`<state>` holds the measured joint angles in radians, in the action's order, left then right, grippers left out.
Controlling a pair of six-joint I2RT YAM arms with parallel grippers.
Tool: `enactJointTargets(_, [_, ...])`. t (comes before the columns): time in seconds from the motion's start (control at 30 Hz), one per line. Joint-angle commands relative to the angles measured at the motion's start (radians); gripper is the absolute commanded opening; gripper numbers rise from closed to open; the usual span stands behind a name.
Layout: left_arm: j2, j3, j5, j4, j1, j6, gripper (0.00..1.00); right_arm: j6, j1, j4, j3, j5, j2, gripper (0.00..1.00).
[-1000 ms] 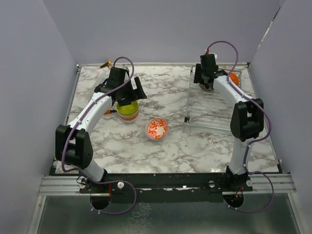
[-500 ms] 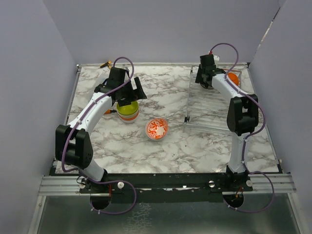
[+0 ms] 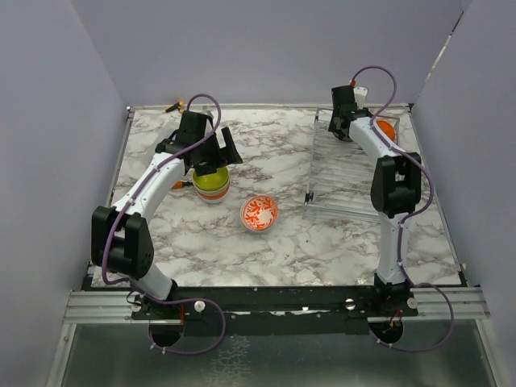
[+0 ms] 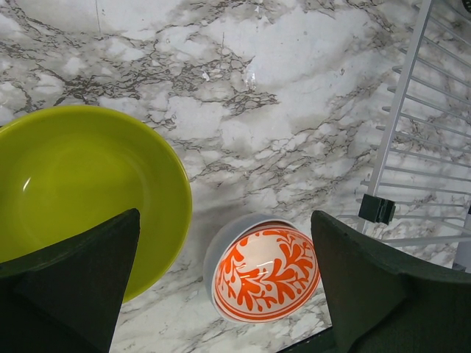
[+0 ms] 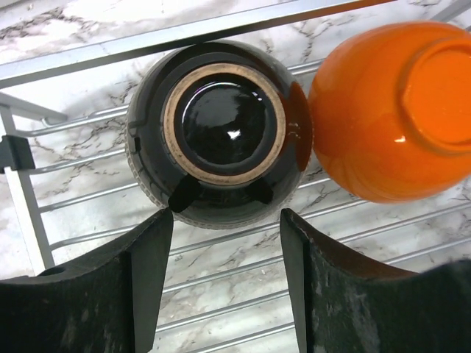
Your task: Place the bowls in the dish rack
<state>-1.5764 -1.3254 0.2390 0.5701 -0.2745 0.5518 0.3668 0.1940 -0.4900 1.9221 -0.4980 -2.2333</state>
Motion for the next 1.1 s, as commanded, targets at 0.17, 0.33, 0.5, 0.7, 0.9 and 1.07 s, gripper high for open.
enactJointTargets(0.17, [0.006,-0.012,0.030,0.028,0.007,-0.038,0.99,0.004,-0.010,-0.052,0.044,-0.135,-0.013,0.62])
enactJointTargets(0.33, [0.034,0.008,0.037,0.050,0.008,-0.069,0.99,-0.037,-0.010,-0.004,-0.012,0.032,0.074,0.67])
enactJointTargets(0.5, [0.083,0.057,0.044,0.068,0.007,-0.124,0.94,-0.021,-0.010,-0.025,-0.082,0.196,0.218,0.72])
enactJointTargets(0.7, [0.138,0.134,0.076,0.084,-0.026,-0.187,0.84,0.011,-0.010,-0.103,-0.204,0.394,0.407,0.75])
enactJointTargets(0.9, [0.136,0.180,0.003,0.083,-0.158,-0.202,0.71,0.094,-0.001,-0.131,-0.385,0.738,0.567,0.78])
enactJointTargets(1.07, [0.118,0.196,-0.061,0.049,-0.210,-0.167,0.58,0.230,0.174,-0.079,-0.535,0.704,0.687,0.79])
